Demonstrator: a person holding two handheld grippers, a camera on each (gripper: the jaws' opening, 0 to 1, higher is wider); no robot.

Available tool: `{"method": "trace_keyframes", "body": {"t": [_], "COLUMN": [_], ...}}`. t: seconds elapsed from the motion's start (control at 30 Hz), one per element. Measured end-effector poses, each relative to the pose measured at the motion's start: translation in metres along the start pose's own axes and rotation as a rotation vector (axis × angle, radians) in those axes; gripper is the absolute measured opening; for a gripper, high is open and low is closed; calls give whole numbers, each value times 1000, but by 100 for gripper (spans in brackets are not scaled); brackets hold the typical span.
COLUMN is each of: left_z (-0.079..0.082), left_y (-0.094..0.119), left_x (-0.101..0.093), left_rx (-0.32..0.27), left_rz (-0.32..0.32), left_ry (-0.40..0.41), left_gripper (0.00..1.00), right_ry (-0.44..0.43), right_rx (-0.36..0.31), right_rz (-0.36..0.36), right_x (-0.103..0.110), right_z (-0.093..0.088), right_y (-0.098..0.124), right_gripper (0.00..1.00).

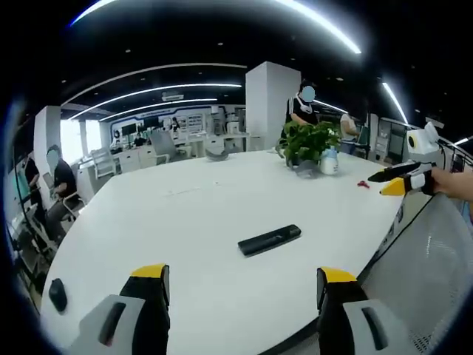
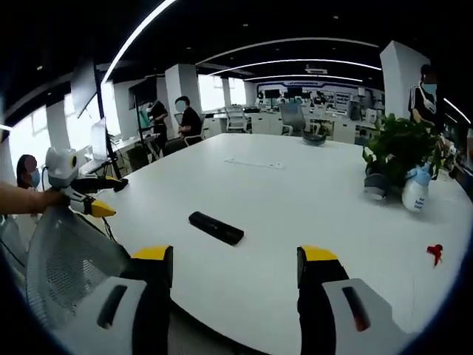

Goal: Press the specified remote control buttons in sequence, fully releasing each button before pressing the next.

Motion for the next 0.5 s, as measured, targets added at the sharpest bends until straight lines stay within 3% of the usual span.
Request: {"method": "trace_keyframes", "body": {"t": [0.3,0.5], "left_z": [0,-2], "left_y": [1,1], "left_x": [0,0], "left_rx": [0,8], "left_rz": [-1,-4], "left_ry": [4,3], "left_gripper": [85,85], "right_ry": [-3,61], "right_rx": [6,19], "right_rz": [1,-26], "right_x": [3,4], "right_z": [0,1], "right_y": [1,2], "right_gripper": [69,69]}}
Point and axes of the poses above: the point that each gripper's makers call its tool centre point, and the gripper's own axes: y roughly backward along the fingers, x roughly to its left, z roughly out of its top, the point moved 6 cm from there along y, roughly backward along the fingers, and after that the axes turned 9 degrees about y, right-handed, at the moved point
